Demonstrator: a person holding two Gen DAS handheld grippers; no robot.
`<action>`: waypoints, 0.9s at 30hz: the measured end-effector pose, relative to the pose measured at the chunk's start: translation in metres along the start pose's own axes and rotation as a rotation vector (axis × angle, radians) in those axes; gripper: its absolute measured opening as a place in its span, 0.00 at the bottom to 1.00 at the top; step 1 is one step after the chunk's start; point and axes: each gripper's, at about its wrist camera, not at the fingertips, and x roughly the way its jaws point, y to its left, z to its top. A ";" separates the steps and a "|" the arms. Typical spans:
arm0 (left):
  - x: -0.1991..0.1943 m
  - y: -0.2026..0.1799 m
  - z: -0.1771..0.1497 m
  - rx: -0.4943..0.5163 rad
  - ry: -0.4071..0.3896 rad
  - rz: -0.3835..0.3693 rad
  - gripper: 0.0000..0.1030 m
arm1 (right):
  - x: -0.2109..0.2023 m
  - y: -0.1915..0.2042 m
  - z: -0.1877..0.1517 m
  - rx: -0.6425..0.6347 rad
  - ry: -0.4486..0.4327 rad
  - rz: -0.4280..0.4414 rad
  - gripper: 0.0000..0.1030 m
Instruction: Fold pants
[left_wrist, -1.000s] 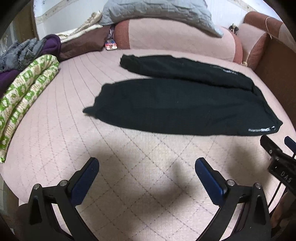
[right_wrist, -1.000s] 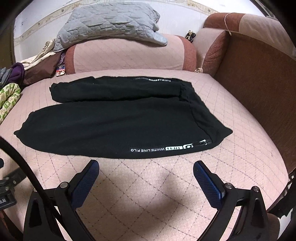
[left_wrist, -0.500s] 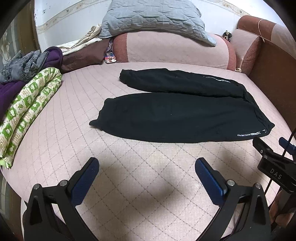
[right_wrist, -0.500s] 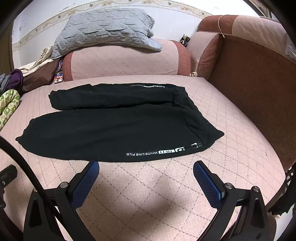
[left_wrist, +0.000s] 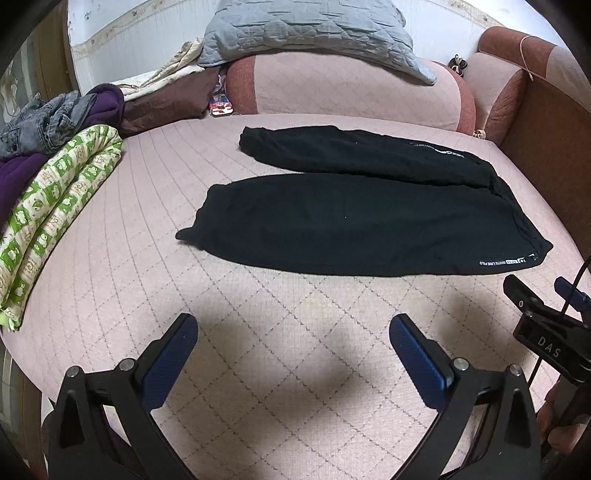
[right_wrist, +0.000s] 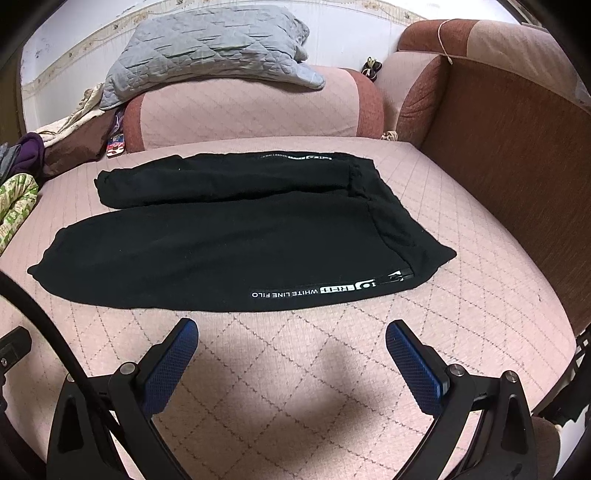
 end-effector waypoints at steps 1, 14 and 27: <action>0.001 0.000 0.000 -0.003 0.003 0.001 1.00 | 0.000 0.000 0.000 0.004 -0.004 0.003 1.00; 0.011 0.011 0.018 -0.060 -0.002 -0.082 1.00 | -0.062 -0.061 0.066 0.235 -0.246 0.050 0.95; -0.029 0.047 0.092 -0.005 -0.096 0.002 1.00 | -0.062 -0.063 0.113 0.387 -0.192 0.313 0.95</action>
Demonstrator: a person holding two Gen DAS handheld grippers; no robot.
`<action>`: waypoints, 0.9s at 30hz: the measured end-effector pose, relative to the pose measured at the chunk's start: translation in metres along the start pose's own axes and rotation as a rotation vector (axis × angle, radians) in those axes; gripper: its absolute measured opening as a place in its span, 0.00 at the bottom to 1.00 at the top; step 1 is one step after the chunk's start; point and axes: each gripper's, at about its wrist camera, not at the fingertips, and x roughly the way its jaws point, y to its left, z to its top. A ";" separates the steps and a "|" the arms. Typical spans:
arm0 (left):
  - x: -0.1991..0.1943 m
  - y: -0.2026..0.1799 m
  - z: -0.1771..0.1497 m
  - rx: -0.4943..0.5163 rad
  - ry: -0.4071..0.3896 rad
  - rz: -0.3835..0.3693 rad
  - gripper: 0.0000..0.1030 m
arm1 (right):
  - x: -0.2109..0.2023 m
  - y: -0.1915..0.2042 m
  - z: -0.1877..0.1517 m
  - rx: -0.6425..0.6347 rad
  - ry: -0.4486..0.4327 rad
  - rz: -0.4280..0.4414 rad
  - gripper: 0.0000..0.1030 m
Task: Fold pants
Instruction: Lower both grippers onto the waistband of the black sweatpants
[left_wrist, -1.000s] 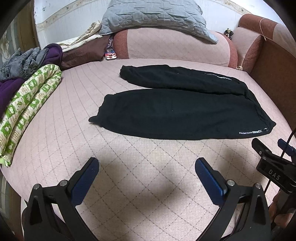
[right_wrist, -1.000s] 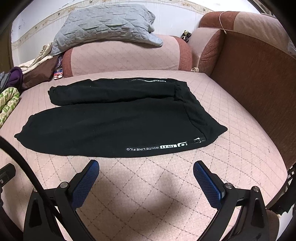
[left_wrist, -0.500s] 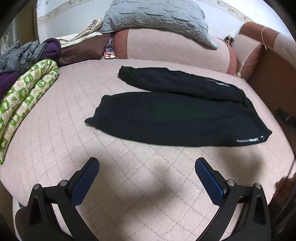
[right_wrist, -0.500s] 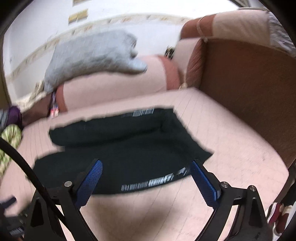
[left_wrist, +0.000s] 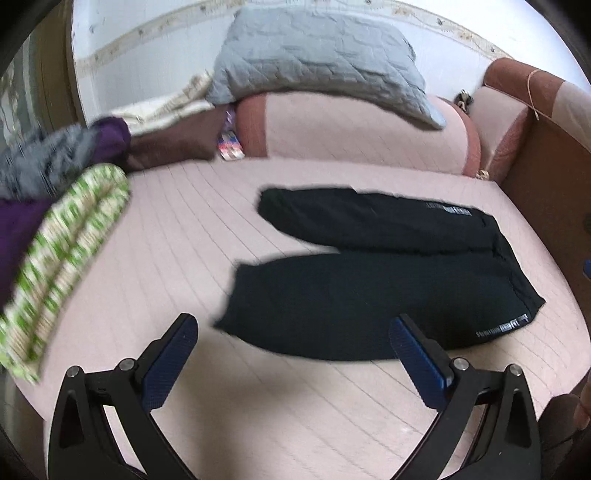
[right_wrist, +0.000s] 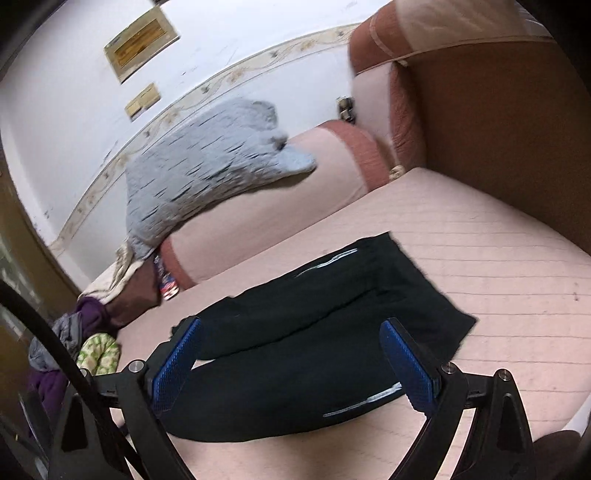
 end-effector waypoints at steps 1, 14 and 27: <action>-0.003 0.012 0.011 0.005 -0.006 0.032 1.00 | 0.004 0.010 0.000 -0.029 0.015 0.008 0.95; 0.007 0.032 0.036 0.098 0.002 0.106 1.00 | 0.055 0.079 -0.027 -0.327 0.186 0.084 0.95; 0.053 0.014 0.039 0.031 0.047 -0.067 1.00 | 0.116 0.030 0.024 -0.450 0.283 -0.167 0.96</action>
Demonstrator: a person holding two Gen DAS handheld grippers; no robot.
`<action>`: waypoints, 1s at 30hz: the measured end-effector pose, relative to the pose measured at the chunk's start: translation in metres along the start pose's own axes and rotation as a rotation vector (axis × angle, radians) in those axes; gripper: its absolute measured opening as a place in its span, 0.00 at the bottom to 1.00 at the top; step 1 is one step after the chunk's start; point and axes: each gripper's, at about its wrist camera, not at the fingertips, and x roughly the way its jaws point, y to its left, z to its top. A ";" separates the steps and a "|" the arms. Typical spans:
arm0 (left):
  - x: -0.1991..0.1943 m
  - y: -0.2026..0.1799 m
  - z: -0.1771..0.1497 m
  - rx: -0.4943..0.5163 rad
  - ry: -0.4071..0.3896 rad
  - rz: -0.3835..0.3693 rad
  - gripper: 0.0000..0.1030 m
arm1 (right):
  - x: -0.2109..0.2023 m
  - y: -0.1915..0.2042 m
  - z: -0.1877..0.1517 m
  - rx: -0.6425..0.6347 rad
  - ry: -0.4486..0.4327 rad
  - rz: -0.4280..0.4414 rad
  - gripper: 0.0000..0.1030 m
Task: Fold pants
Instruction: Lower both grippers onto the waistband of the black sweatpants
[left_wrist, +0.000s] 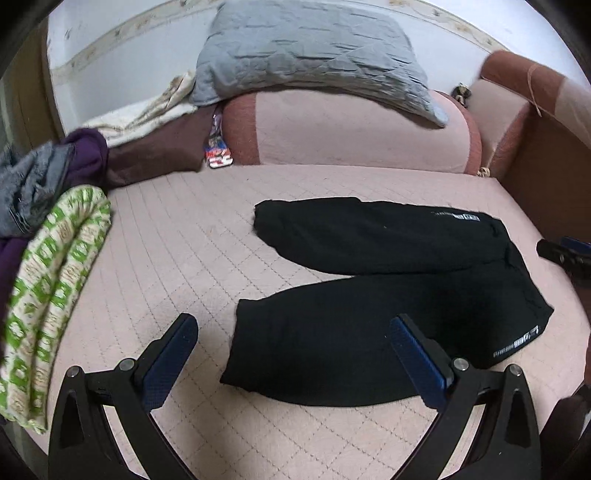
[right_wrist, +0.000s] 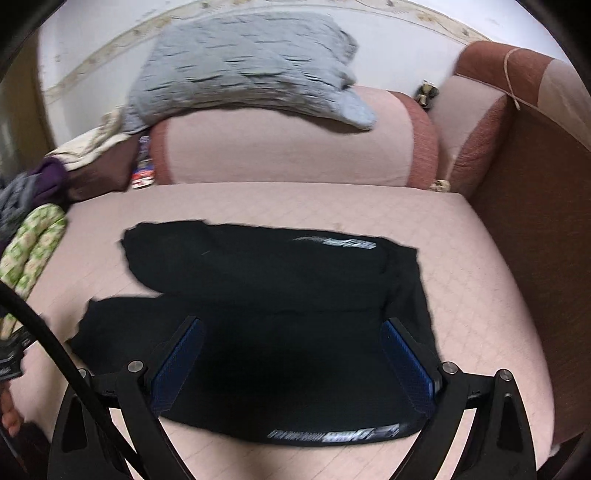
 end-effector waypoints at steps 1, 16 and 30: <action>0.004 0.006 0.005 -0.015 0.011 -0.003 1.00 | 0.006 -0.007 0.010 0.003 0.009 -0.011 0.96; 0.154 0.065 0.145 -0.121 0.129 -0.054 1.00 | 0.132 -0.106 0.118 0.066 0.158 0.027 0.95; 0.283 0.054 0.136 -0.112 0.249 -0.138 1.00 | 0.248 -0.068 0.108 -0.185 0.290 0.029 0.95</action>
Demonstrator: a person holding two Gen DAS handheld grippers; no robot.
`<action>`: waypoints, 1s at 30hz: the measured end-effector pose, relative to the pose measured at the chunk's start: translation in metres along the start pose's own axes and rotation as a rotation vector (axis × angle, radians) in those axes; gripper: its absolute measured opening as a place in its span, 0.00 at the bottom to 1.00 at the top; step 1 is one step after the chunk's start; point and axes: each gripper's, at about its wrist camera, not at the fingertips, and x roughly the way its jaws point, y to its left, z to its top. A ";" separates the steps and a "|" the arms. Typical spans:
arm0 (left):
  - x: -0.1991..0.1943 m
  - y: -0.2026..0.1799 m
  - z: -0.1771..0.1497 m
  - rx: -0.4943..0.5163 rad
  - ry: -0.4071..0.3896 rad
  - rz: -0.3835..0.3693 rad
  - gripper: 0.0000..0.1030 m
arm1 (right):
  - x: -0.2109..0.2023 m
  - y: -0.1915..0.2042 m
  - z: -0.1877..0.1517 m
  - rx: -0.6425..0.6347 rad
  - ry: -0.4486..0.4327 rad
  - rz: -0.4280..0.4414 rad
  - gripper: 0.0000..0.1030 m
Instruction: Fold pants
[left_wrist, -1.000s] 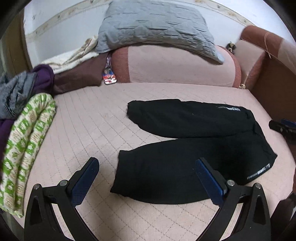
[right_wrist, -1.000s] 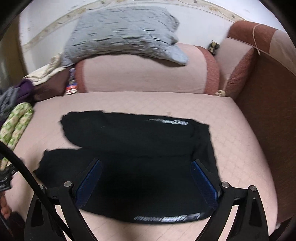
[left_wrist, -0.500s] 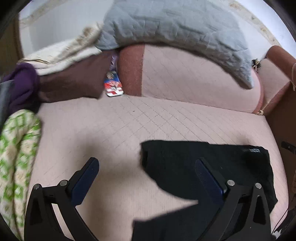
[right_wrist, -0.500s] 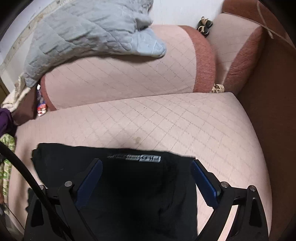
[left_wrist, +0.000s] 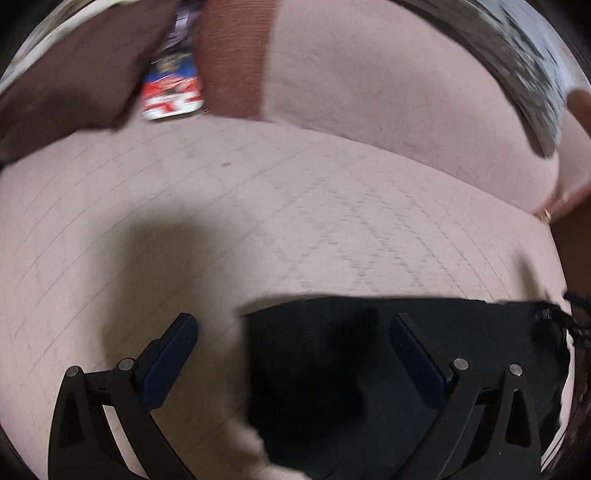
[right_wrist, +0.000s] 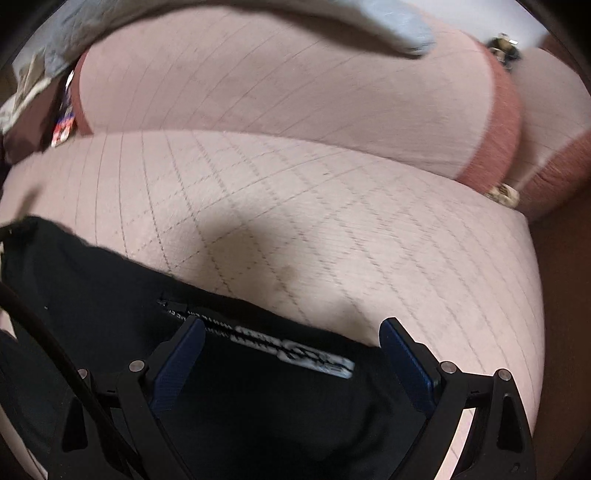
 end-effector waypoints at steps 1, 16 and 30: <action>0.001 -0.006 -0.001 0.028 -0.005 -0.007 1.00 | 0.007 0.004 0.001 -0.014 0.011 0.006 0.95; -0.045 -0.040 -0.014 0.195 -0.086 -0.012 0.13 | -0.010 0.031 -0.008 0.036 -0.050 0.078 0.01; -0.194 -0.064 -0.126 0.310 -0.355 0.029 0.13 | -0.135 0.017 -0.140 0.217 -0.145 0.194 0.01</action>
